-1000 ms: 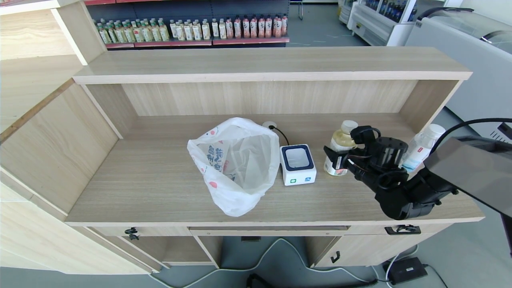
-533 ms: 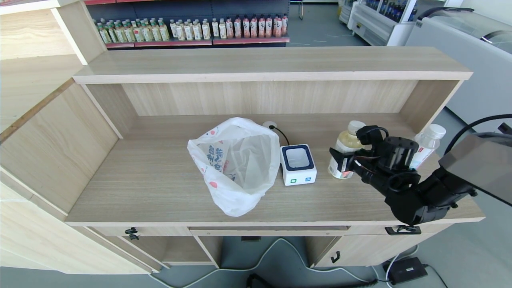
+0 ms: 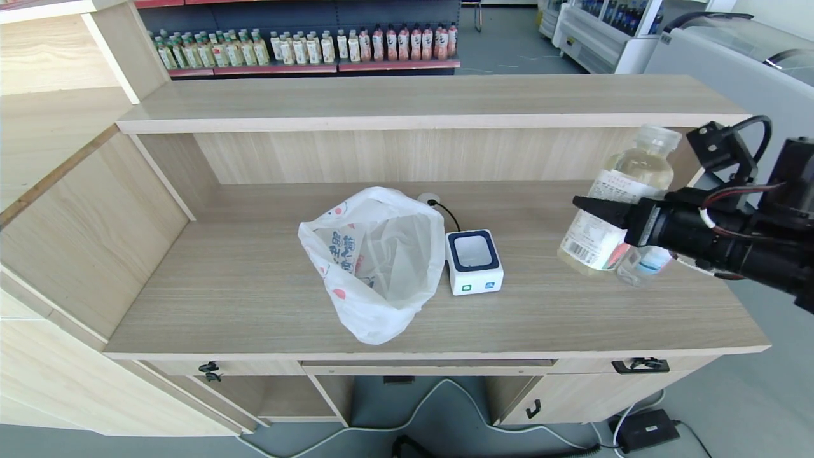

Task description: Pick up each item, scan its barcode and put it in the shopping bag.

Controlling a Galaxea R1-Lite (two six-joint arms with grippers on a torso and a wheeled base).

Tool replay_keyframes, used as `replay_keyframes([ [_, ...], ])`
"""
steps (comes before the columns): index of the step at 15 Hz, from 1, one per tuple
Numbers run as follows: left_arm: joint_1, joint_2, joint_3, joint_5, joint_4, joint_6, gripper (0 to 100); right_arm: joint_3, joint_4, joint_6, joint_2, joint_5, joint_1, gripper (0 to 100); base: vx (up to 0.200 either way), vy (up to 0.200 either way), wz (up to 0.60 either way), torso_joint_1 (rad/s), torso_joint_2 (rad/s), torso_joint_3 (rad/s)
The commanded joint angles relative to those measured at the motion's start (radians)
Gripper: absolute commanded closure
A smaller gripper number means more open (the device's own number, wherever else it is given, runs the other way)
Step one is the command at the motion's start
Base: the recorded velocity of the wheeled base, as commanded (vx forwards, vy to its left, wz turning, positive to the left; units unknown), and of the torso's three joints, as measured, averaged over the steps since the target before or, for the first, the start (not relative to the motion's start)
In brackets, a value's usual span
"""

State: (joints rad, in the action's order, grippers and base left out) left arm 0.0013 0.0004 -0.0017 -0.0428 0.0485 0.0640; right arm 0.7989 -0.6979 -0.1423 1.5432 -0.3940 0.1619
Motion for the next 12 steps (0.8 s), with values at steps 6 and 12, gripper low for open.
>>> replay_keyframes([
  [6,0.000,0.000,0.000,0.000,0.001,0.000,0,0.097,0.357,-0.283,-0.465,-0.430,0.105,100,0.000,0.000,0.00,0.000,0.00,0.000],
  [12,0.000,0.000,0.000,0.000,0.001,0.000,0,0.106,0.362,-0.347,-0.509,-0.534,0.242,100,0.000,0.000,0.00,0.000,0.00,0.000],
])
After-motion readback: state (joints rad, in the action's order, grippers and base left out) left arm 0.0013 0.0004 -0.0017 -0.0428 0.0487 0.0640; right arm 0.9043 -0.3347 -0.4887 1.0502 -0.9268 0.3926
